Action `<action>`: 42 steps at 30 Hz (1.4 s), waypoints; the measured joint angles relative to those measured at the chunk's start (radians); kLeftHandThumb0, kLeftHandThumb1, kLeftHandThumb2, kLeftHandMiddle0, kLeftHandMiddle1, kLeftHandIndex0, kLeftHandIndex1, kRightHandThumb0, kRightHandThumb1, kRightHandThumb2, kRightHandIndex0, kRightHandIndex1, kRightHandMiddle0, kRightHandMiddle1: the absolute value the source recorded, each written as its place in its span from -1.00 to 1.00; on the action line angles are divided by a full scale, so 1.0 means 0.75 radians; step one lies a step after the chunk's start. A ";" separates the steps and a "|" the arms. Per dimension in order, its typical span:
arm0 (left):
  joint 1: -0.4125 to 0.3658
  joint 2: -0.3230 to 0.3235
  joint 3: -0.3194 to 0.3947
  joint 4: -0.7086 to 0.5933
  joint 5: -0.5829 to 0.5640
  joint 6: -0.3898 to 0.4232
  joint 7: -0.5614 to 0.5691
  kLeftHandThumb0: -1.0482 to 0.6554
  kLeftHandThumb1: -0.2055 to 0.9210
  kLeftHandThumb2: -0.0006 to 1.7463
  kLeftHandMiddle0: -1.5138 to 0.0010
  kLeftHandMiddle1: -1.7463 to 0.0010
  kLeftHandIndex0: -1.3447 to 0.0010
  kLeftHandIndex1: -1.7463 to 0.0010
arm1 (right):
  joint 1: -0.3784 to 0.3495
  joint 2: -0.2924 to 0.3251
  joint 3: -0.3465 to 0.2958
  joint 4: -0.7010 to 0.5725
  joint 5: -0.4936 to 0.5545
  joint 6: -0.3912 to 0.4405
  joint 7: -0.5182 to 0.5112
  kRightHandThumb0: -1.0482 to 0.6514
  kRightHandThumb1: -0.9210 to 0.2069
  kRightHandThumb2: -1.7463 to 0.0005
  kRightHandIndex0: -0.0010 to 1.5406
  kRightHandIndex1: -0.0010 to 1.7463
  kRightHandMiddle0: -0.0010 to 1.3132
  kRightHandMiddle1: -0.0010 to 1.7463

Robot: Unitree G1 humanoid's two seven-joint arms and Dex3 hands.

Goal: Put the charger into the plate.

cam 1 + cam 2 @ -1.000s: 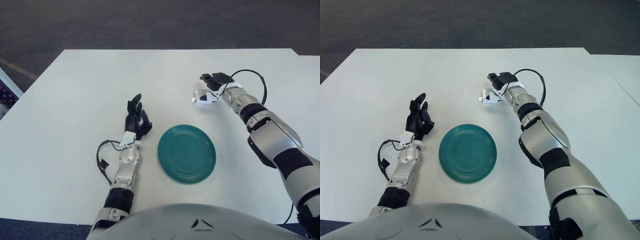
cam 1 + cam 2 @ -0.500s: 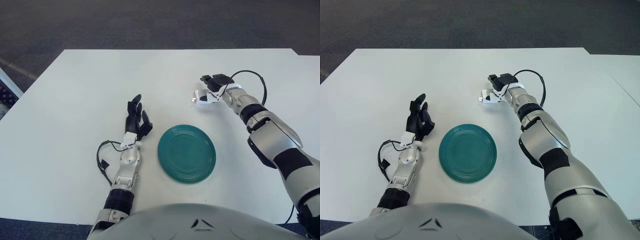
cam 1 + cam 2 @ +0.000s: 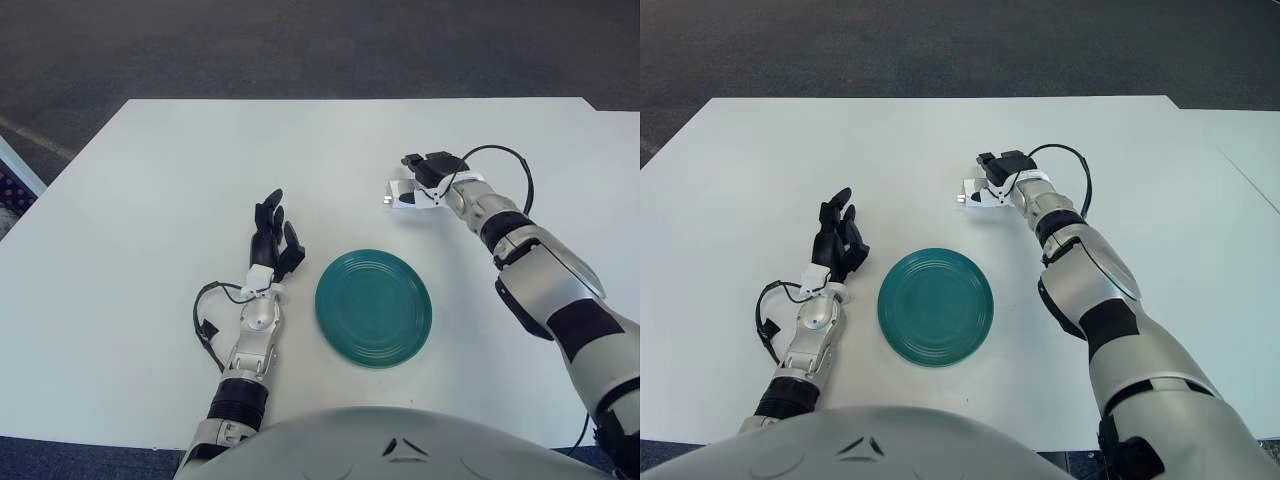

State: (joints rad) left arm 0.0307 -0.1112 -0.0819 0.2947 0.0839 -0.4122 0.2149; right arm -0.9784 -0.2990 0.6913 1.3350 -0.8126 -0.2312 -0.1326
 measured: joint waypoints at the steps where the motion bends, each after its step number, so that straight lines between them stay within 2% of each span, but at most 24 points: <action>1: 0.001 0.000 -0.001 -0.001 0.000 0.000 0.000 -0.86 1.00 0.06 0.55 0.98 1.00 0.03 | 0.001 0.000 0.000 0.000 0.000 0.000 0.000 -0.76 -1.00 0.40 -0.78 -0.99 -1.00 -0.68; 29: 0.019 0.000 -0.029 -0.035 0.002 0.028 0.037 -0.86 1.00 0.06 0.52 0.98 1.00 0.00 | 0.017 -0.008 0.069 0.006 -0.032 0.004 -0.037 -0.78 -1.00 0.36 -0.77 -1.00 -1.00 -0.77; 42: 0.024 0.001 -0.049 -0.071 -0.002 0.053 0.038 -0.85 1.00 0.06 0.52 0.99 1.00 0.00 | 0.030 -0.010 0.100 0.004 -0.035 0.001 -0.068 -0.76 -1.00 0.43 -0.75 -0.99 -1.00 -0.73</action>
State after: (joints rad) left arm 0.0484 -0.1105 -0.1190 0.2416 0.0823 -0.3722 0.2431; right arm -0.9560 -0.3066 0.7663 1.3378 -0.8385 -0.2305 -0.1832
